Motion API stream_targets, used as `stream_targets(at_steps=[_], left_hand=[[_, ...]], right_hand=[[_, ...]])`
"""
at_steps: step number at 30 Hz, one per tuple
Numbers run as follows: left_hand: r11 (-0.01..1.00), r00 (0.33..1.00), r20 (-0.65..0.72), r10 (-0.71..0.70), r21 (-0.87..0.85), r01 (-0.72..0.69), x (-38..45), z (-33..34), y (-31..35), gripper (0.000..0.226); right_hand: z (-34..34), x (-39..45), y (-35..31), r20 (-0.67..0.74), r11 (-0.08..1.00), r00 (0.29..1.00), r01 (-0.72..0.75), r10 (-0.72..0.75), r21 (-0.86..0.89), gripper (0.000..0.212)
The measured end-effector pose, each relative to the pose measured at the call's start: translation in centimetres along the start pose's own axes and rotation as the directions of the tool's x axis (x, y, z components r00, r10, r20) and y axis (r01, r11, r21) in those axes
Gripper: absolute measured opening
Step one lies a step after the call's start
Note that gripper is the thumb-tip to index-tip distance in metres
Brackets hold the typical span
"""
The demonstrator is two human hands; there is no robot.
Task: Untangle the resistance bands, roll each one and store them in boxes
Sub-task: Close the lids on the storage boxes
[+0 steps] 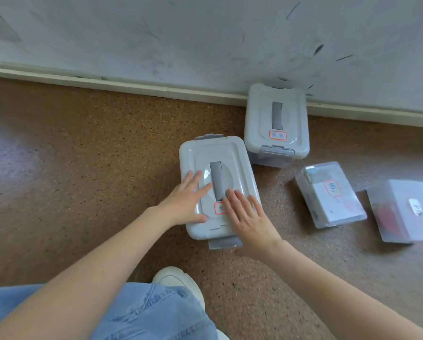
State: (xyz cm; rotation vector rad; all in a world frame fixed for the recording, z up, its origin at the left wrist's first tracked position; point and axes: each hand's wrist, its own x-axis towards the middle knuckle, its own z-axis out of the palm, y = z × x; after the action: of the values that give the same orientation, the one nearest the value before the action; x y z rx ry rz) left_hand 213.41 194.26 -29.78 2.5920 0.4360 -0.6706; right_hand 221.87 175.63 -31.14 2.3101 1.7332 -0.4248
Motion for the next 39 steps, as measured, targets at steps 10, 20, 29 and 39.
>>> stream_targets(at_steps=[10, 20, 29, 39], left_hand=[[0.999, 0.998, -0.063, -0.022, 0.031, 0.024, 0.2, 0.0, -0.6, 0.075], [0.987, 0.976, -0.164, -0.144, 0.044, 0.153, 3.1, 0.9, -0.2, 0.074], [0.978, 0.960, -0.238, -0.146, 0.109, 0.176, 3.6, 2.1, -0.4, 0.075], [0.943, 0.919, -0.291, -0.267, -0.275, 0.187, 2.3, 1.8, 0.4, 0.080]], right_hand=[[-2.8, 1.0, 2.8, 0.023, 0.989, 0.990, 0.137, -0.138, 0.057, 0.087], [-7.9, 11.1, 7.1, -0.089, 0.903, 0.994, -0.023, 0.068, 0.429, 0.057], [-6.9, 20.3, 7.2, -0.044, 0.934, 0.984, -0.151, 0.174, 0.325, 0.086], [-5.8, 11.8, 2.8, -0.196, 0.815, 0.869, -0.317, 0.455, 0.485, 0.065]])
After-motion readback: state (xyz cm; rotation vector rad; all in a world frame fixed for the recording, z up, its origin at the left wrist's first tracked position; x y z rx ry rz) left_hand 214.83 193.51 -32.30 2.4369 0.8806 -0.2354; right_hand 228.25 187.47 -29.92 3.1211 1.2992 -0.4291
